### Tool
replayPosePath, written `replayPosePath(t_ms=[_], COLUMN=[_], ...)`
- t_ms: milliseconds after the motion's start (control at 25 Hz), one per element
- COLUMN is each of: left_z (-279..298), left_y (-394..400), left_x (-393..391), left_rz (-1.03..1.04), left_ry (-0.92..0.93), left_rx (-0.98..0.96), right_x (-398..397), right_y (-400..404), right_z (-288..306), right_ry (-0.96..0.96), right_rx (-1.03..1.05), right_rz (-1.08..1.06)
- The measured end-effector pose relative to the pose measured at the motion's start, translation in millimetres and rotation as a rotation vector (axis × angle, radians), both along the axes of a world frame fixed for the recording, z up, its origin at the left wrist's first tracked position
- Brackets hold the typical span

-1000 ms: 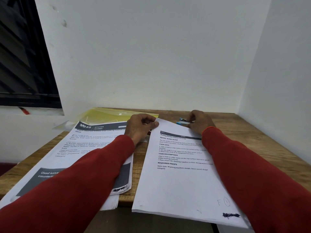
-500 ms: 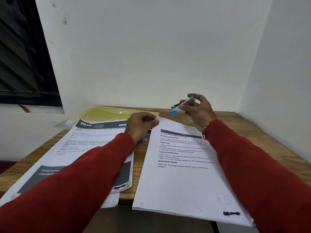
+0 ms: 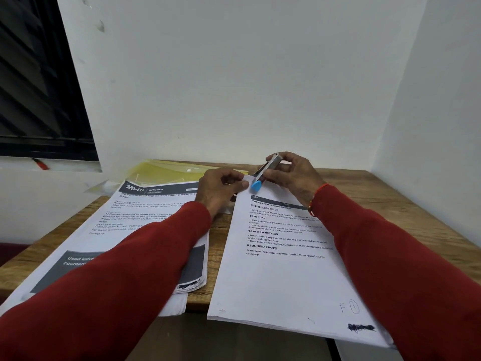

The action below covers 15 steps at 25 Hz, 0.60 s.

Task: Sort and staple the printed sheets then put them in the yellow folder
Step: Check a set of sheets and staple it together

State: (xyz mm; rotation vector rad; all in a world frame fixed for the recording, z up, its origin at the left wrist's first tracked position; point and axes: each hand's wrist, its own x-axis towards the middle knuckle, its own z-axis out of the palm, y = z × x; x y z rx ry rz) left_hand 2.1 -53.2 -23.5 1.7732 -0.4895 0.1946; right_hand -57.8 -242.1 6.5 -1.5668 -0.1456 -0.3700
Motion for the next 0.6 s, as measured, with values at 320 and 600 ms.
replayPosePath(t_ms=[320,600], left_z=[1.2,0.7], left_y=[0.3,-1.1], left_x=[-0.2,-2.1], left_rz=[-0.030,-0.043], left_ry=[-0.001,-0.015], left_rx=[-0.027,-0.033], right_x=[-3.1,0.4], right_y=[6.3,9.9], right_z=[2.1,5.0], right_ry=[-0.056,-0.063], right_rx=[-0.077,-0.100], right_rz=[-0.074,-0.105])
